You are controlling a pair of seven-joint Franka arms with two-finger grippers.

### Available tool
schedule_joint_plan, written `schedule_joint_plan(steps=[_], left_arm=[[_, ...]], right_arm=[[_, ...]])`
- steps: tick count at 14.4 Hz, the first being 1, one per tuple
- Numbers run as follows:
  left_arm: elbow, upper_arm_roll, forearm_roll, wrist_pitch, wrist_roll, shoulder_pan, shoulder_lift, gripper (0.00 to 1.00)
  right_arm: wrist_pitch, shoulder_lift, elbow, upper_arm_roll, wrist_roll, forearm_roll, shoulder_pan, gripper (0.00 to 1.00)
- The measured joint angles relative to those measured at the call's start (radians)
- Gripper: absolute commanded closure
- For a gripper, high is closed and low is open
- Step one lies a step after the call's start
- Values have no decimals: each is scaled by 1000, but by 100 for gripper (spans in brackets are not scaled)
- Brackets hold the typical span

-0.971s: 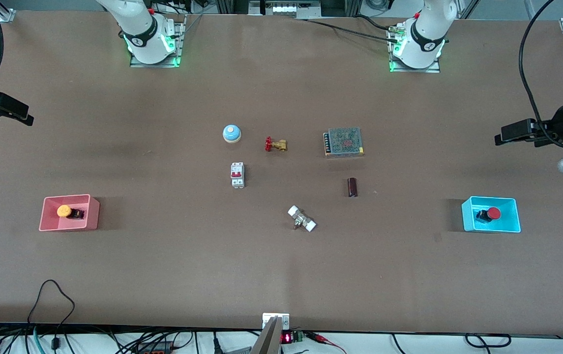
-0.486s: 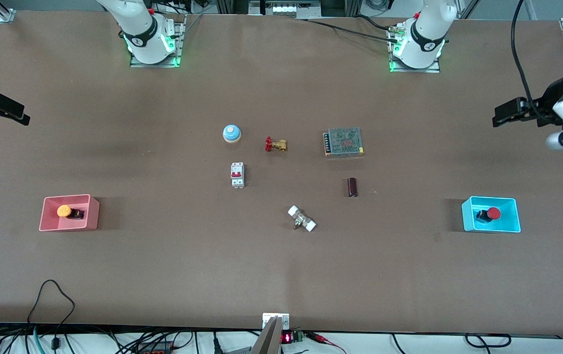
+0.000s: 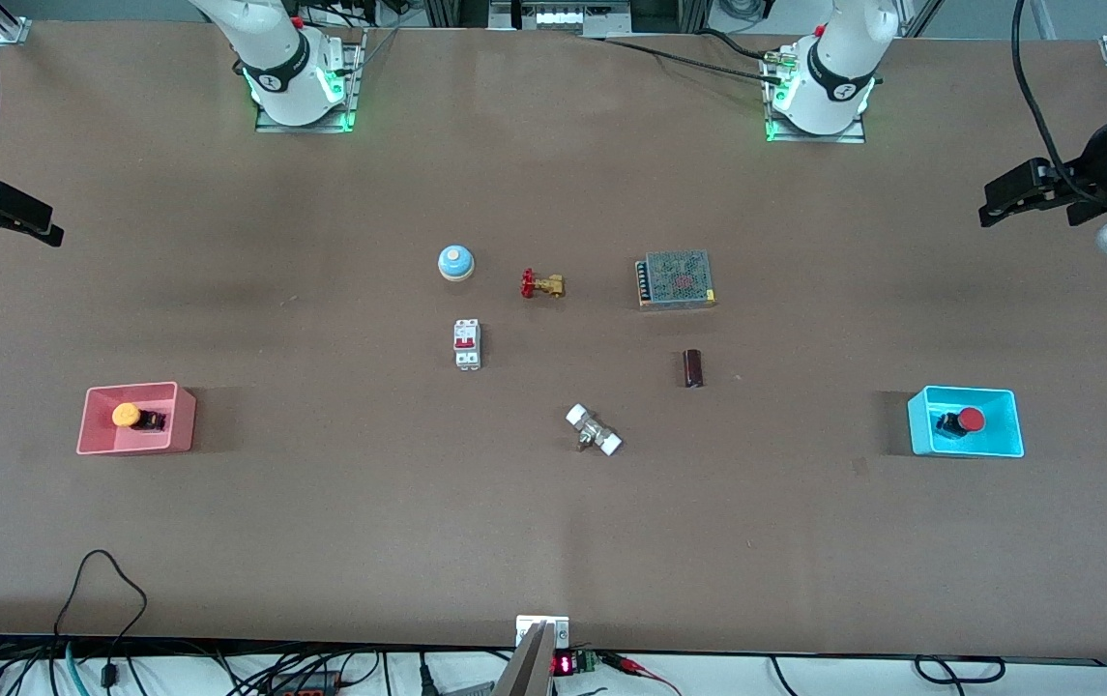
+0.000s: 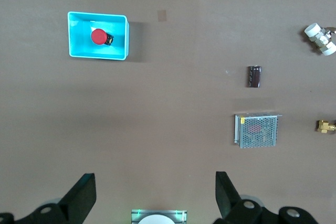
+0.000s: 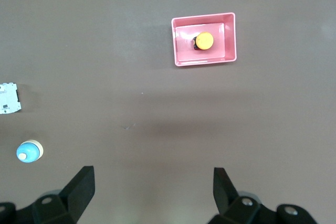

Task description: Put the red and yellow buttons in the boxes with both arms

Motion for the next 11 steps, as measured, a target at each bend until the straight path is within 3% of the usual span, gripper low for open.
schedule_joint_plan(steps=[11], left_arm=[[-74,1,-21,20,-34,33,-85,0]], right_arm=[[-7,0,-2,4,0,0,4,0]])
